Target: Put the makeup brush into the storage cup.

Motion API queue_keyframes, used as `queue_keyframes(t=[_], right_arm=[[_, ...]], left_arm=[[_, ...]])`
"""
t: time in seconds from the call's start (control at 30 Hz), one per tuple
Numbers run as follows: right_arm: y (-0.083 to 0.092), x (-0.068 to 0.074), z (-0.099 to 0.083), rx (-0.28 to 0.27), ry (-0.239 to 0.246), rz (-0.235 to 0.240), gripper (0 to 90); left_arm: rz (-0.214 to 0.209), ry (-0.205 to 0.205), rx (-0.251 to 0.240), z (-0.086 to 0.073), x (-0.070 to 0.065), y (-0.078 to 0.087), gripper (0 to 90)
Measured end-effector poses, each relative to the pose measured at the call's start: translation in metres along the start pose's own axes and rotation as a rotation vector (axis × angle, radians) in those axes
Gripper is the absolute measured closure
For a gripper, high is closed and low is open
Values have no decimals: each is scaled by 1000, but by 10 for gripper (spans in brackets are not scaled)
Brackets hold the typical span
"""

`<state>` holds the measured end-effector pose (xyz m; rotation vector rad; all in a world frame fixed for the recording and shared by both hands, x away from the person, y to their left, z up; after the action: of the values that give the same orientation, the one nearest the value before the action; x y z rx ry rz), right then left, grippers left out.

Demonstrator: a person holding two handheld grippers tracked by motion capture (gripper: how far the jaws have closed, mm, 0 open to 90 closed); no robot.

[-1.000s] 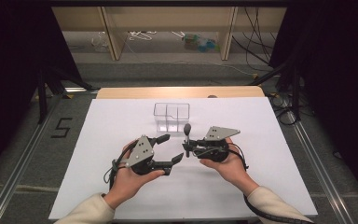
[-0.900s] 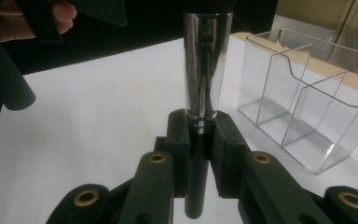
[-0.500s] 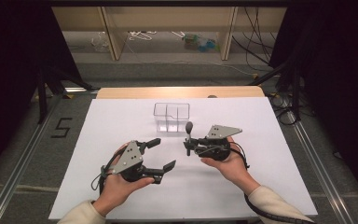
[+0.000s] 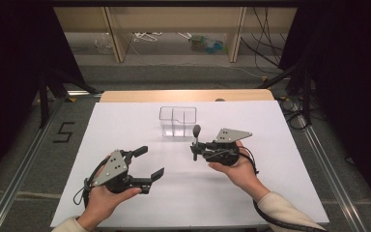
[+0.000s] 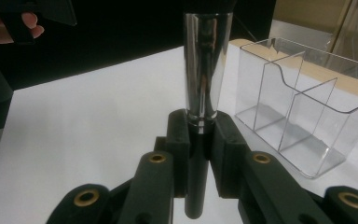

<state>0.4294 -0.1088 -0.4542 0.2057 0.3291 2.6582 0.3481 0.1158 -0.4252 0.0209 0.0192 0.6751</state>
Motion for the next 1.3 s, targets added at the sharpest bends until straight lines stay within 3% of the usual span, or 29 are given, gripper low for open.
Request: queue_keyframes(t=[0.47,0.53,0.67,0.97,1.1,1.13,1.17,1.2,1.3], right_arm=[[-1,-1,2,-21,4,10,794],[-2,-1,2,-20,4,11,794],[-2,0,2,-22,0,12,794],[-3,0,3,-24,-20,24,794],[-2,-1,3,-19,-22,16,794],[-1,-2,4,-15,-14,-4,794],[-3,-1,5,-41,-20,-5,794],[-1,-1,4,-15,-19,16,794],[-1,-1,5,-18,-12,7,794]], left_arm=[[33,12,-14,-4,10,26,147],[35,-14,-26,-3,13,30,148],[48,-14,-29,-4,15,36,149],[55,-2,-22,-7,17,37,151],[48,-14,-22,-7,16,36,151],[46,-11,-21,-8,16,36,151],[48,-13,-18,-8,16,35,151],[47,-11,-18,-9,16,35,152],[42,-1,-17,-10,15,35,152]])
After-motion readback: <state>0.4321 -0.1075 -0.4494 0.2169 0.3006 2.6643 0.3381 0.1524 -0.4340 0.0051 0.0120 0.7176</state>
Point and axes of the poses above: each handheld gripper's, and its own axes: y roughly backward along the jaws, z roughly out of its top, x roughly to its left, the point moved 6 cm from there along -y, roughly forward along the jaws, and after that the axes turned 6 degrees about -x, right-handed, at the moved point
